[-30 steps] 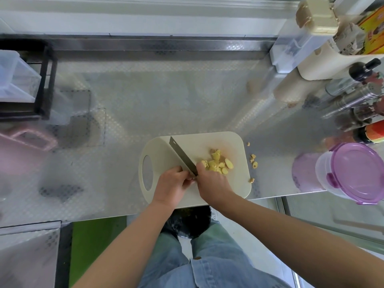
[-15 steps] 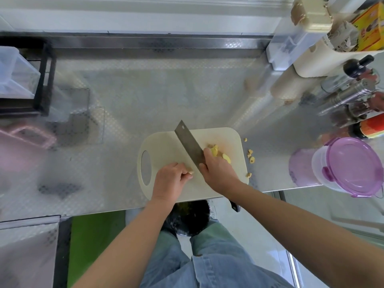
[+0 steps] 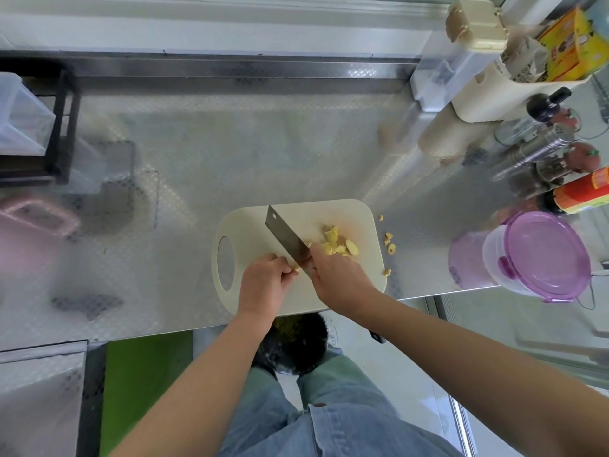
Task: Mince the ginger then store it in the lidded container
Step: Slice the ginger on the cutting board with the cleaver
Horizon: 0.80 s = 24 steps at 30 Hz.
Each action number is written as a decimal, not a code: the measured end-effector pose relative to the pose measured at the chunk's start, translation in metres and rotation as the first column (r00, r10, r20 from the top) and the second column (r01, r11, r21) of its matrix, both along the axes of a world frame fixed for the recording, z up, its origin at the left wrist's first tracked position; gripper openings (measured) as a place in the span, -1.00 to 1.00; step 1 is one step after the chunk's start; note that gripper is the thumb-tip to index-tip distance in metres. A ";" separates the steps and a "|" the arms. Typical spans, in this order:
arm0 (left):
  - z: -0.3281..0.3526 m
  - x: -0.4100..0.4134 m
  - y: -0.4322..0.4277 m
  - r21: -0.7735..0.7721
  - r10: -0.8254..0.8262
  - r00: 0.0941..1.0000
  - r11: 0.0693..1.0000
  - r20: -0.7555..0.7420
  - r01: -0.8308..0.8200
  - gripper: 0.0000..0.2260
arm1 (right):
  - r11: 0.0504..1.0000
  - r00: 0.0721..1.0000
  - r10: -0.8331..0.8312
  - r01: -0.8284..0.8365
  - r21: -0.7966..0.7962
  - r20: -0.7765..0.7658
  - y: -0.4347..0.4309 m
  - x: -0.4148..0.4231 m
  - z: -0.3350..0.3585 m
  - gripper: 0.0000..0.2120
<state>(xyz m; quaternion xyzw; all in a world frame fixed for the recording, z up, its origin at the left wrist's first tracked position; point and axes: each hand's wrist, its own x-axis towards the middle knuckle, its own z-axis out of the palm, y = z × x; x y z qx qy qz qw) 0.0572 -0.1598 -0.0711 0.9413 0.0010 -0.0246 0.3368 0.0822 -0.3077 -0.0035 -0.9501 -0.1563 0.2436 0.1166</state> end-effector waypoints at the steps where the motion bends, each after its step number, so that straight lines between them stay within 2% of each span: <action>1: 0.000 0.000 0.000 0.002 0.000 1.000 1.000 -0.001 0.000 -0.80 | 1.000 1.000 0.008 -0.008 -0.009 0.000 0.000 0.000 0.001 -0.89; 11: 0.000 0.001 0.000 0.013 -0.049 0.999 0.999 0.017 0.049 -0.78 | 0.998 0.999 0.010 -0.013 -0.060 -0.050 0.011 0.005 -0.007 -0.81; 19: -0.001 0.002 0.001 0.009 -0.071 0.997 0.997 0.027 0.070 -0.74 | 0.999 0.998 -0.009 0.007 -0.034 -0.068 0.017 0.004 -0.017 -0.77; 24: -0.001 0.001 0.002 -0.006 -0.071 0.996 0.997 0.048 0.072 -0.75 | 1.000 0.997 -0.001 -0.001 -0.028 -0.082 0.015 0.011 -0.019 -0.82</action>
